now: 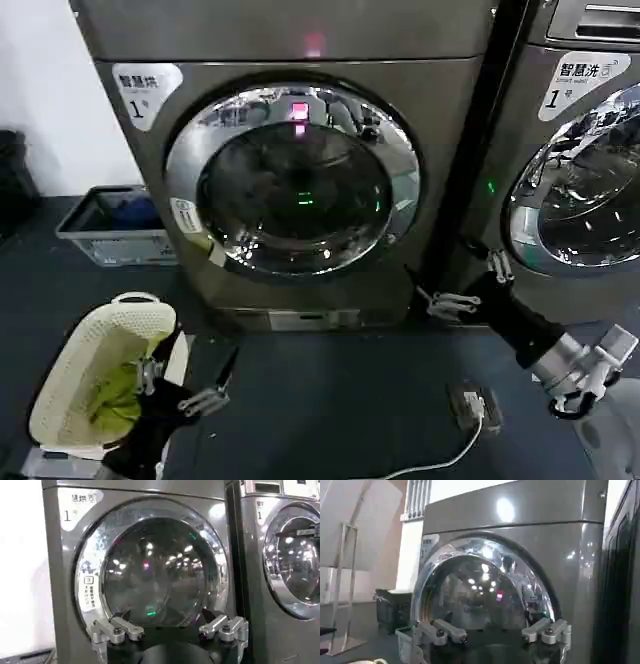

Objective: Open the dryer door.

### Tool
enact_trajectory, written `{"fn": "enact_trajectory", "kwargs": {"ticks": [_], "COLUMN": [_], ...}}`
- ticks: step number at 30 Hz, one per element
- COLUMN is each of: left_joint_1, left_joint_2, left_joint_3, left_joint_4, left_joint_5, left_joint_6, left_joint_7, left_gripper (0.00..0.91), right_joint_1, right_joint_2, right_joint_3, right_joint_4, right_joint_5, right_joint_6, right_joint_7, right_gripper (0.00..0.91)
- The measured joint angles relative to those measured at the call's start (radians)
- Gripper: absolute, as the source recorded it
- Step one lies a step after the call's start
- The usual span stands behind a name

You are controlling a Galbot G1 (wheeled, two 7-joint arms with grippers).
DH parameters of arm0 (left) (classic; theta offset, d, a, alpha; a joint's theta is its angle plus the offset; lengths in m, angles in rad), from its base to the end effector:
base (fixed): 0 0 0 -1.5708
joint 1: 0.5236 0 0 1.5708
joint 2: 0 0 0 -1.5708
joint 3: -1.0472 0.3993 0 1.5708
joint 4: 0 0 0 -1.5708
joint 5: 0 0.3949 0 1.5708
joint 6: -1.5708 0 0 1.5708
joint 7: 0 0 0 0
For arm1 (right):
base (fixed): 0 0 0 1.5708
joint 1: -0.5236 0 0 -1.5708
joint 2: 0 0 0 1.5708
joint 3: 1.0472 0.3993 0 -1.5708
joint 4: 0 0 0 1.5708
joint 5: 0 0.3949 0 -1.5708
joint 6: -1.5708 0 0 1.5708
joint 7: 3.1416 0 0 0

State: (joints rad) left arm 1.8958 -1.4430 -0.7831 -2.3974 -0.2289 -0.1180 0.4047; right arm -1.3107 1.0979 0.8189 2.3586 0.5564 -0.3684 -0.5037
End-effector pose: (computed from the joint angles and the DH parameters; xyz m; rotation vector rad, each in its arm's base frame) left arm 0.0965 0.0819 -0.2595 0.4959 2.9901 0.1165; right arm 0.2392 -0.1265 -0.1364 -0.9331 2.8180 -0.1325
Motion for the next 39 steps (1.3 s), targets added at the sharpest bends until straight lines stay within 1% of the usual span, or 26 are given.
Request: {"fn": "enact_trajectory", "kwargs": {"ticks": [6,13,15,18,22,26,31,39], "left_joint_1": [-0.012,-0.016,-0.015,-0.006,0.003,0.008,0.008,0.009], "left_joint_2": [0.011,0.01,0.01,0.008,0.007,0.006,0.004,0.006], "left_joint_3": [-0.003,-0.005,-0.005,-0.004,-0.005,-0.009,-0.001,-0.009], "left_joint_4": [-0.014,-0.02,-0.021,-0.03,-0.042,-0.046,-0.045,-0.04], "left_joint_5": [-0.018,-0.01,-0.01,-0.01,-0.01,-0.003,-0.003,-0.025], "left_joint_6": [0.035,0.074,0.08,0.089,0.1,0.099,0.096,0.094], "left_joint_7": [0.004,-0.022,-0.025,-0.025,-0.014,0.025,0.039,0.034], "left_gripper": [0.907,0.907,0.907,0.907,0.907,0.907,0.907,0.907], "right_joint_1": [0.025,0.083,0.103,0.138,0.206,0.291,0.405,0.533], "right_joint_2": [-0.03,-0.068,-0.082,-0.108,-0.143,-0.172,-0.17,-0.116], "right_joint_3": [-0.051,-0.194,-0.241,-0.306,-0.386,-0.472,-0.589,-0.731], "right_joint_4": [0.003,0.0,-0.006,-0.017,-0.047,-0.092,-0.159,-0.258], "right_joint_5": [-0.007,-0.028,-0.017,0.03,0.075,0.078,0.078,0.07], "right_joint_6": [0.015,0.026,0.027,0.028,0.031,0.033,0.042,0.043], "right_joint_7": [0.005,0.032,0.046,0.083,0.118,0.134,0.152,0.148], "right_gripper": [0.907,0.907,0.907,0.907,0.907,0.907,0.907,0.907]}}
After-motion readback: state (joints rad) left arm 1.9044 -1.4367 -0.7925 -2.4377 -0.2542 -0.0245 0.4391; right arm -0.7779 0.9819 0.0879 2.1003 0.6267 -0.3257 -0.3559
